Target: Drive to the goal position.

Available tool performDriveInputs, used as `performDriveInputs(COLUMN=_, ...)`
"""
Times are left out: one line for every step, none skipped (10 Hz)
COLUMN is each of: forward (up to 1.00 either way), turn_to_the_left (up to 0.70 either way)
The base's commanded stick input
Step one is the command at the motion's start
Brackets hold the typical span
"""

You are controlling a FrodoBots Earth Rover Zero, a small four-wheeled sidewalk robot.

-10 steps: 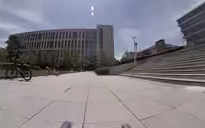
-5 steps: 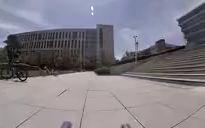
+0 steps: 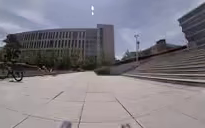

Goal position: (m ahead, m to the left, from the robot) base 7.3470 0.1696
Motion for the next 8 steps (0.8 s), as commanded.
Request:
performDriveInputs(forward=0.7, turn_to_the_left=0.0)
performDriveInputs(forward=0.7, turn_to_the_left=0.0)
performDriveInputs(forward=0.7, turn_to_the_left=0.0)
performDriveInputs(forward=0.7, turn_to_the_left=0.0)
performDriveInputs(forward=0.7, turn_to_the_left=0.0)
performDriveInputs(forward=0.7, turn_to_the_left=0.0)
performDriveInputs(forward=0.7, turn_to_the_left=0.0)
performDriveInputs(forward=0.7, turn_to_the_left=0.0)
